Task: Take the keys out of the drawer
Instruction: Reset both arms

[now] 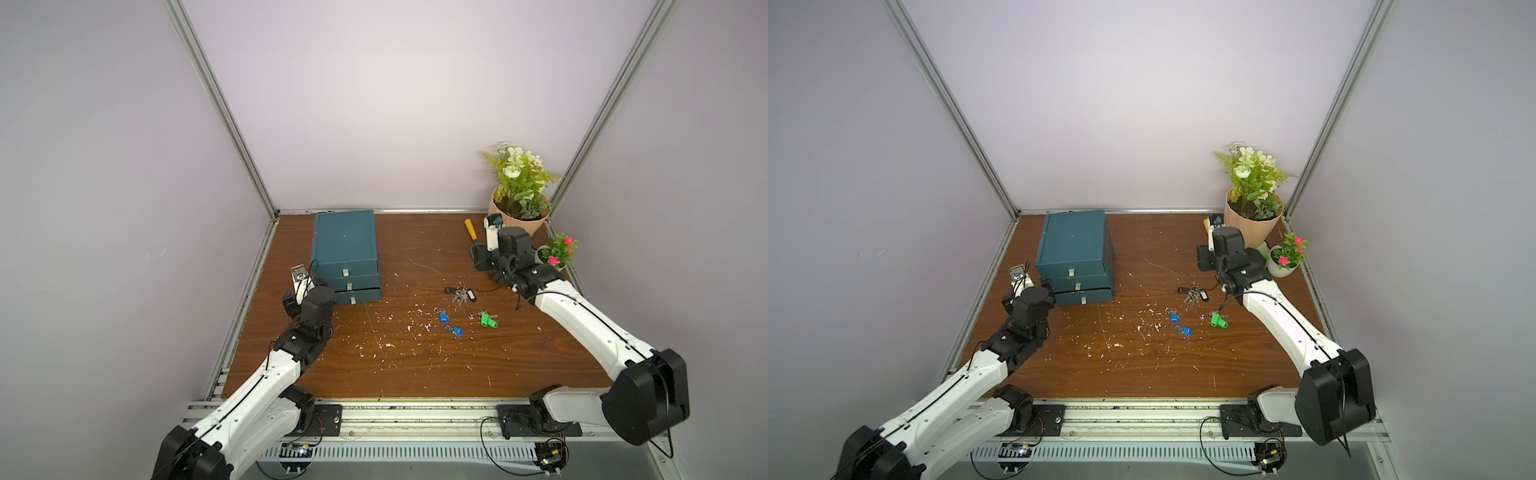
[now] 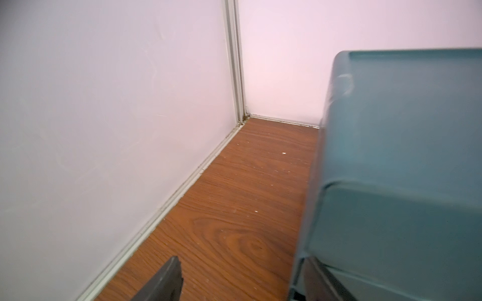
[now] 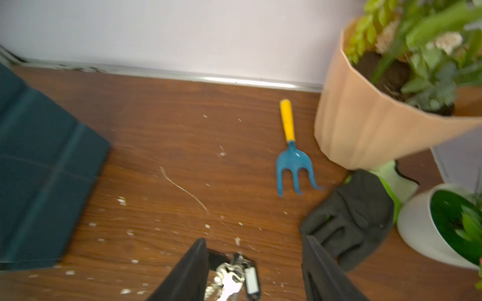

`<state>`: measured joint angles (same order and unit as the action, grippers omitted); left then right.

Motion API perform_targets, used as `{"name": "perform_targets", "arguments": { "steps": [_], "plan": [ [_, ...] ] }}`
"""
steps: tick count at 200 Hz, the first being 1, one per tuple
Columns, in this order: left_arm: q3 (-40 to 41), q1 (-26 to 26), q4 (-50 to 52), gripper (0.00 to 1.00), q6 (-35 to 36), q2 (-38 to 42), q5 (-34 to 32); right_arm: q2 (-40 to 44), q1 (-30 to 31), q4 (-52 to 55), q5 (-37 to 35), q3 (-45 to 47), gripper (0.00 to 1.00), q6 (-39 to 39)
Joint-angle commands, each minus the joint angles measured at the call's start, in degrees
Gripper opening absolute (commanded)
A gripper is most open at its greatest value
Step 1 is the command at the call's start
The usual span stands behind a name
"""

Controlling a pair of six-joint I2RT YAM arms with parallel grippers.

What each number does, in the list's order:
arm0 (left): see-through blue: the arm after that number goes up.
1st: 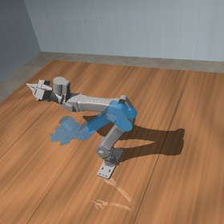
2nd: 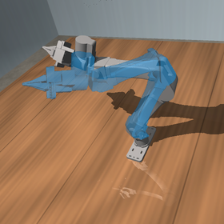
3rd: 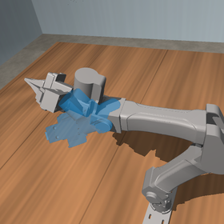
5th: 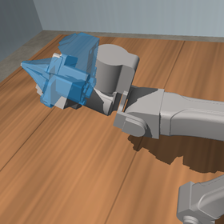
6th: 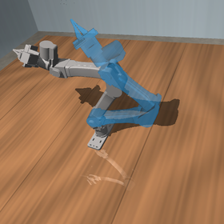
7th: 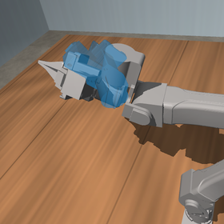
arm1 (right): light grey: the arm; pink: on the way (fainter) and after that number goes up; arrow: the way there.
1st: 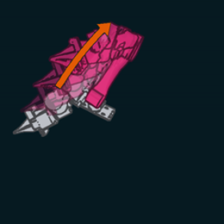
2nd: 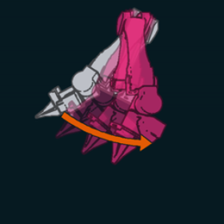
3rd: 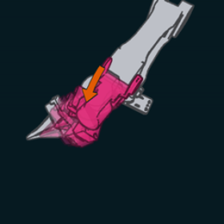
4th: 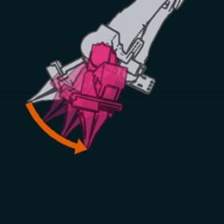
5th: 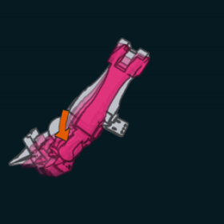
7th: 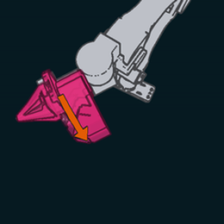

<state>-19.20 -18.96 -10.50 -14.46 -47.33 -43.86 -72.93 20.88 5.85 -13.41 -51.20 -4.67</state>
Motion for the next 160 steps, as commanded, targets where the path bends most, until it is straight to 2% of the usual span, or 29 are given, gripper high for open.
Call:
{"name": "perform_targets", "arguments": {
  "steps": [1, 15, 27, 36, 67, 76, 111, 122, 135, 147, 160],
  "plan": [
    [5.5, 6.5, -17.2, 0.77, 10.3, 1.7, 10.8, 3.7, -1.9, -16.2, -2.9, 10.9, 0.62, 4.6],
    [9.2, 9.5, -21.9, 0.78, 12.1, 1.3, 16.1, 4.4, -4.4, -22.7, -0.7, 17.4, 0.63, 4.6],
    [11.2, 9.8, -27.1, 0.84, 11.3, -0.6, 14.1, 4.0, -6.4, -28.0, 1.9, 21.5, 0.63, 3.9],
    [12.0, 11.5, -31.0, 0.84, 10.9, -2.6, 17.5, 3.2, -7.7, -30.8, 4.3, 23.5, 0.63, 4.2],
    [14.9, 17.8, -45.4, 0.85, 4.5, -15.3, 24.2, -0.4, -10.6, -46.7, 8.8, 32.0, 0.63, 7.4],
    [12.9, 18.1, -44.8, 0.84, 5.1, -18.0, 25.5, -1.9, -11.8, -53.4, 10.4, 34.5, 0.63, 7.4],
    [11.3, 18.3, -58.0, 0.85, 12.7, -27.9, 32.5, -7.5, -15.7, -59.3, 16.6, 32.0, 0.63, 9.8],
    [8.7, 18.6, -55.7, 0.84, 13.7, -30.2, 35.7, -10.0, -17.3, -60.9, 19.1, 30.8, 0.63, 10.6],
    [6.9, 18.6, -53.8, 0.83, 15.1, -31.5, 40.0, -14.0, -20.1, -65.9, 22.3, 30.9, 0.63, 7.4],
    [6.8, 18.6, -53.7, 0.82, 15.6, -31.6, 42.8, -13.9, -22.4, -60.9, 23.3, 28.6, 0.62, 5.7],
    [8.4, 18.6, -57.2, 0.83, 15.3, -31.6, 45.8, -13.8, -22.4, -62.6, 24.0, 29.5, 0.62, 6.2]
  ]
}}
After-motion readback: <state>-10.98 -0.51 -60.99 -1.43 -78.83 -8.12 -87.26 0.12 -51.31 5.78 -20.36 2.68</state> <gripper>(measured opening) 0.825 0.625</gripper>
